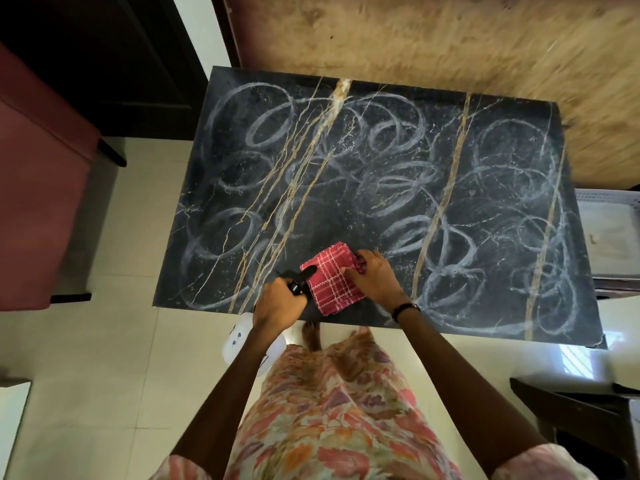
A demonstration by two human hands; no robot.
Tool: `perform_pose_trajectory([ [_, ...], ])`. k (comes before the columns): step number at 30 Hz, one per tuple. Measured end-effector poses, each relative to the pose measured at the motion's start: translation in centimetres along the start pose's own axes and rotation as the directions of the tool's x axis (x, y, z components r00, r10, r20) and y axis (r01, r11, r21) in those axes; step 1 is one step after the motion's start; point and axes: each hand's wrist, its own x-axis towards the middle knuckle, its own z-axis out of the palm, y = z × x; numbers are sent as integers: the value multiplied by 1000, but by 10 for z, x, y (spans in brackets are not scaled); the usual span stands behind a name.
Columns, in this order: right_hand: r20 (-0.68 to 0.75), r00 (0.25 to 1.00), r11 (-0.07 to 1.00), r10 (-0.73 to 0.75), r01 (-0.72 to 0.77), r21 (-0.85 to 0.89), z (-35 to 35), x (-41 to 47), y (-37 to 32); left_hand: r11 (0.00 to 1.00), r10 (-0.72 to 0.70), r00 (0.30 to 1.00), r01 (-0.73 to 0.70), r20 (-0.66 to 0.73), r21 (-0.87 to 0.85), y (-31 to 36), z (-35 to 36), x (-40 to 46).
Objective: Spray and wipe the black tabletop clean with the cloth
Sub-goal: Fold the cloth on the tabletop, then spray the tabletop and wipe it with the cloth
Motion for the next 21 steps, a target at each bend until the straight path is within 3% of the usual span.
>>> perform_pose_trajectory([
  [4,46,998,998,36,-38,42,-7,10,-5,1000,-1,997,0,79,23,-8,2,-3],
  [7,89,993,991,72,-82,107,-12,10,-11,1000,-3,998,4,62,-13,-11,6,-10],
  [12,360,926,928,116,-230,293,-15,4,-17,994,54,996,-46,74,-100,-14,11,-25],
  [16,492,868,751,59,-364,552,-17,-12,-26,949,29,998,-47,-62,-311,-22,4,-34],
  [19,498,866,547,-39,-399,736,-13,-21,-35,882,-36,988,-40,-152,-469,-34,-7,-41],
  [21,471,878,484,-79,-379,789,-11,-23,-45,823,-97,972,-43,-215,-566,-44,-16,-45],
])
